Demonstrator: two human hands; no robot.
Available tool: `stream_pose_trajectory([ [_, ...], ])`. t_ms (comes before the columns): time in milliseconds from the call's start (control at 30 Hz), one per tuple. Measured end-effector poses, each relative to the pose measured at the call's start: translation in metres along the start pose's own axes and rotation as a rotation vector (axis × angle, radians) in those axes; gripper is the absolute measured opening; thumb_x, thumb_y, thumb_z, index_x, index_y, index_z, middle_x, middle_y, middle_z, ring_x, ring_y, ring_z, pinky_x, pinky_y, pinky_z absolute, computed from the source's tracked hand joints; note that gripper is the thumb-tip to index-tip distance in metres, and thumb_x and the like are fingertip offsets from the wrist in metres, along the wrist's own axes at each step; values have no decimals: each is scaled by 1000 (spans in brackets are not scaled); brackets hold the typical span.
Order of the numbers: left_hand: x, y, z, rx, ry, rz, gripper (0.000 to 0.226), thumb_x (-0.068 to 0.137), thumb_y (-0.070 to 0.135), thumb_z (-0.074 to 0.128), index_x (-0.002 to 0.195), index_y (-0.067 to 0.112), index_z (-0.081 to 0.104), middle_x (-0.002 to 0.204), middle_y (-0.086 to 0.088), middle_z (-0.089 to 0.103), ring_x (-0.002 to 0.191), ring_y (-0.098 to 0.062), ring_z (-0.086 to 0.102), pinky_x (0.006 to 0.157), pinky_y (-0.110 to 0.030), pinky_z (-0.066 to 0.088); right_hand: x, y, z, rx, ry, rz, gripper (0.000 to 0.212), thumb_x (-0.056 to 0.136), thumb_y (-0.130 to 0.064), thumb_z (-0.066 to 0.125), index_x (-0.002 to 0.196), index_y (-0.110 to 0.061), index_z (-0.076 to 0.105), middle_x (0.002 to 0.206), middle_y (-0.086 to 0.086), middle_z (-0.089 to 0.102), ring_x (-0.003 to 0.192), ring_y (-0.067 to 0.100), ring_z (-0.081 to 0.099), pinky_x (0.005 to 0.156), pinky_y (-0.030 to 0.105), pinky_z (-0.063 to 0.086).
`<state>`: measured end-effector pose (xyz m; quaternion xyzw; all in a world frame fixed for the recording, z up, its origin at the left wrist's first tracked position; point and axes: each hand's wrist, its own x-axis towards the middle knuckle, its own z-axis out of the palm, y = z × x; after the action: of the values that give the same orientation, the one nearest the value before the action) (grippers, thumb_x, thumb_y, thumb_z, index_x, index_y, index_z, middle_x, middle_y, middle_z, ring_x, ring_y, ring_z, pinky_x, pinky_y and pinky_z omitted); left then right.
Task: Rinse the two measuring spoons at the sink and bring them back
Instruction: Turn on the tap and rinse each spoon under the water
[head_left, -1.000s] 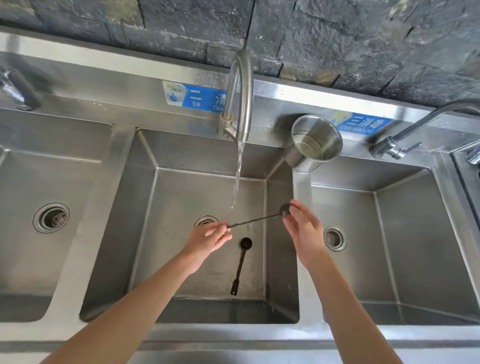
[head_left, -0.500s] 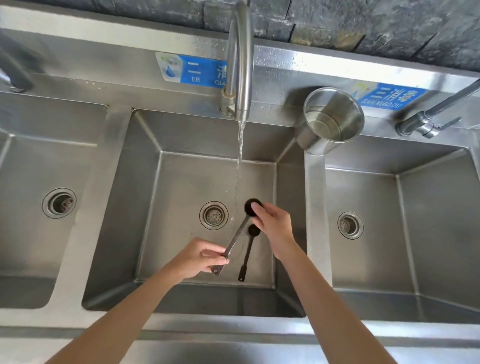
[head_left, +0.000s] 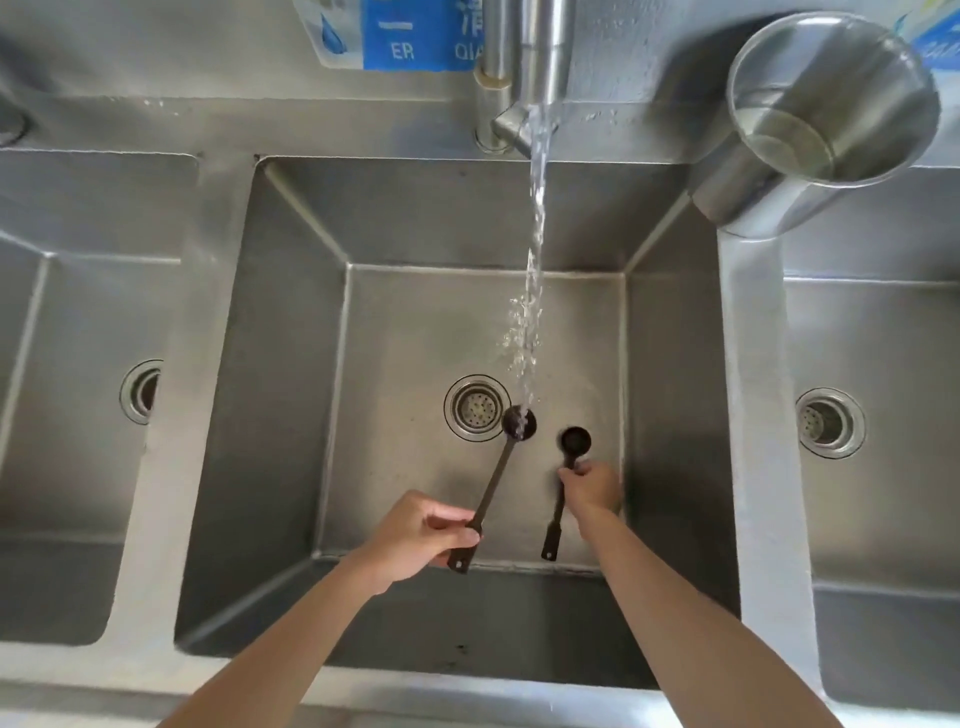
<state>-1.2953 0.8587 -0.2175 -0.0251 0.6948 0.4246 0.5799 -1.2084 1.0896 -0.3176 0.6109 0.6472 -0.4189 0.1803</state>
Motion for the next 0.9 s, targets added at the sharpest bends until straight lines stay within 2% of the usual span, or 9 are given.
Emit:
stream_pose_trajectory([
  [133,5,-5,0,-4,-1,-29,37,84,16,80,120,14,71,96,0,82,90,-12,77,73,-21,60,1,-2,10,56,-23,-23,7,93,-17,70,98,-13,69,108,12,73,101,35,68,89,41,56],
  [233,1,-1,1,-33,-22,-24,33,84,17,79,116,18,73,99,-2,81,93,-16,77,77,-25,61,-7,-10,2,209,-83,-58,27,95,-18,70,120,-7,70,118,14,72,110,31,67,101,47,54],
  [333,-6,7,2,-65,-30,-17,29,84,15,79,112,21,74,97,-1,82,92,-16,78,74,-23,61,-24,-22,-13,432,-153,-74,34,98,-24,66,131,-13,67,117,4,71,109,21,68,101,43,56],
  [433,-18,17,2,-66,-54,-1,22,85,18,79,104,27,76,99,-2,81,96,-17,77,77,-26,62,-46,-34,-28,447,-178,-147,23,98,-31,66,121,-29,70,90,-18,72,82,2,69,83,32,60],
  [533,-33,27,0,-68,-58,9,17,84,20,80,101,24,79,99,-5,81,96,-18,77,77,-26,62,-73,-45,-41,438,-179,-189,12,97,-29,67,102,-27,77,73,-12,72,63,9,67,63,27,59],
  [600,-43,34,-1,-61,-45,8,11,82,19,80,93,23,83,97,-8,81,94,-20,78,74,-25,62,-92,-50,-48,440,-211,-207,15,96,-25,67,90,-29,80,65,-4,64,58,12,59,54,23,54],
  [767,-69,48,-8,-78,-19,-4,15,77,19,81,92,15,84,98,-13,80,93,-21,77,76,-28,62,-128,-58,-60,324,-247,-241,24,95,-23,64,83,-2,67,61,2,40,61,21,42,54,28,46],
  [833,-78,52,-12,-80,-5,2,16,77,20,81,93,16,83,99,-11,80,99,-24,76,77,-27,62,-139,-62,-64,322,-242,-226,25,96,-25,66,86,-2,69,58,0,41,59,20,43,56,31,45],
  [900,-88,56,-15,-79,8,15,15,78,21,80,93,18,83,98,-10,80,100,-23,76,78,-25,61,-149,-68,-67,331,-248,-221,28,96,-27,67,92,1,68,64,10,44,62,20,46,56,31,45],
])
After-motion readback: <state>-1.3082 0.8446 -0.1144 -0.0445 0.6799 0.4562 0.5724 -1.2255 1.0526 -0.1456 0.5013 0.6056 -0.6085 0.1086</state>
